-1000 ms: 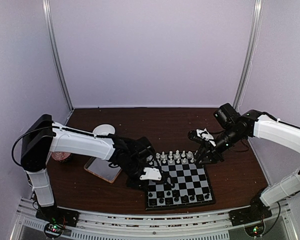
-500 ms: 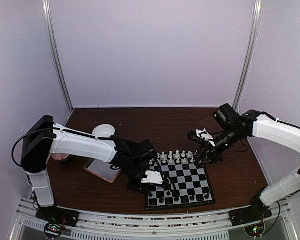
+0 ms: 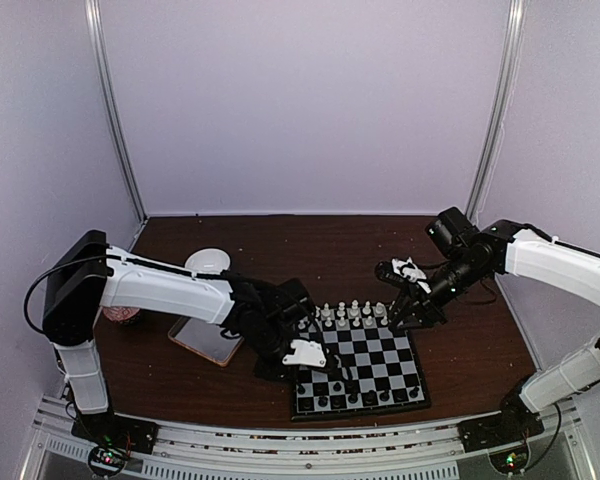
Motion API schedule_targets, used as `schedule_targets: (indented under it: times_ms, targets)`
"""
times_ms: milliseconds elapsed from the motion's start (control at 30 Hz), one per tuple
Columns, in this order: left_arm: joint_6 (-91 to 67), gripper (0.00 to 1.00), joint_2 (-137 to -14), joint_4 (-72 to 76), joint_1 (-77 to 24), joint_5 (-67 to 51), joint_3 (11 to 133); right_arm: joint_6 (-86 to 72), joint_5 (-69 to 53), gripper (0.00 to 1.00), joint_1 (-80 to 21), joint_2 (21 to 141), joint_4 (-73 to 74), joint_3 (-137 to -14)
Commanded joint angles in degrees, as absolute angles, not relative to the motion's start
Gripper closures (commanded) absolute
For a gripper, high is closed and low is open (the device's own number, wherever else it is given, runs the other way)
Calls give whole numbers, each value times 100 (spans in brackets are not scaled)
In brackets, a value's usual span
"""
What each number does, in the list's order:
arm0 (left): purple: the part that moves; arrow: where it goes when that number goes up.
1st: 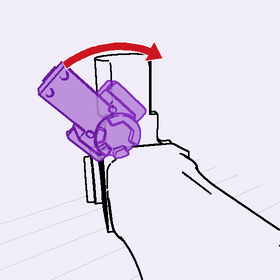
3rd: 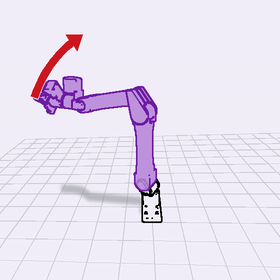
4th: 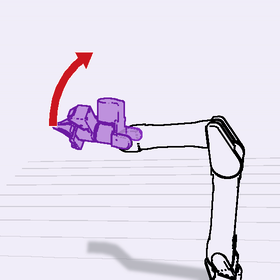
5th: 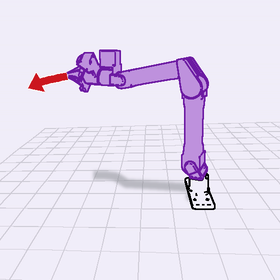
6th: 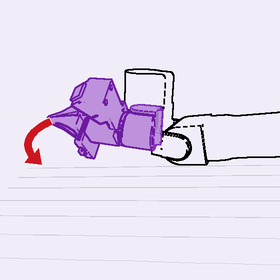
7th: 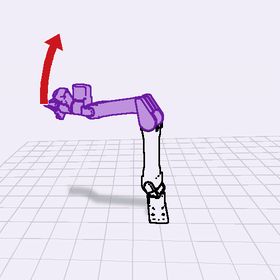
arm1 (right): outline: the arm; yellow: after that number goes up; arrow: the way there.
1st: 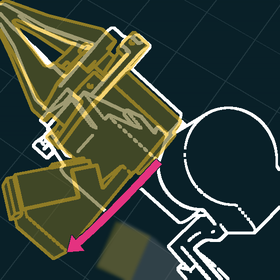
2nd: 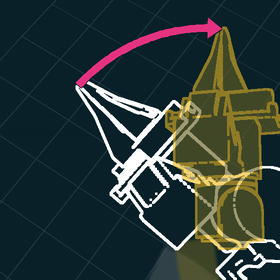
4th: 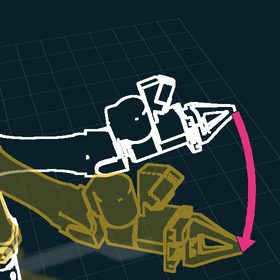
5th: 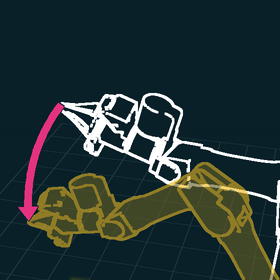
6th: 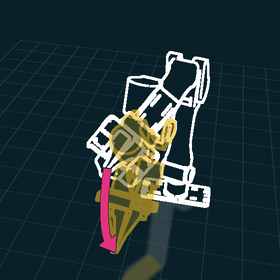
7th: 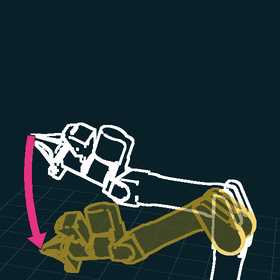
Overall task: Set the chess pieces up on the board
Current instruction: Pick up the pawn from the chessboard, then pass from the left arm to the right
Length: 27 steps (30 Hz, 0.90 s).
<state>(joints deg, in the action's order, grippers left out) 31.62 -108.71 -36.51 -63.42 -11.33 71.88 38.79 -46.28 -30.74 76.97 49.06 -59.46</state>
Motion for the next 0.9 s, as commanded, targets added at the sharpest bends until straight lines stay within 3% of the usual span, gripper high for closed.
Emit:
schedule_targets:
  times_ms: [0, 267, 600, 867]
  targets:
    - [2897, 87, -10841, -3615, -6193, -1282, 7339, 3843, -4711, 68, -3041, 7719, 4909, -6019]
    - [2157, 89, -10863, -3224, -5604, -2314, 7402, 3810, -4700, 68, -3041, 7651, 4881, -6003]
    - [119, 89, -11076, -1793, -5029, -4267, 7224, 3291, -4654, 68, -3140, 7738, 4518, -6068]
    - [-1682, 88, -11297, 183, -4801, -5517, 6810, 3492, -3467, 68, -4208, 7975, 4221, -6335]
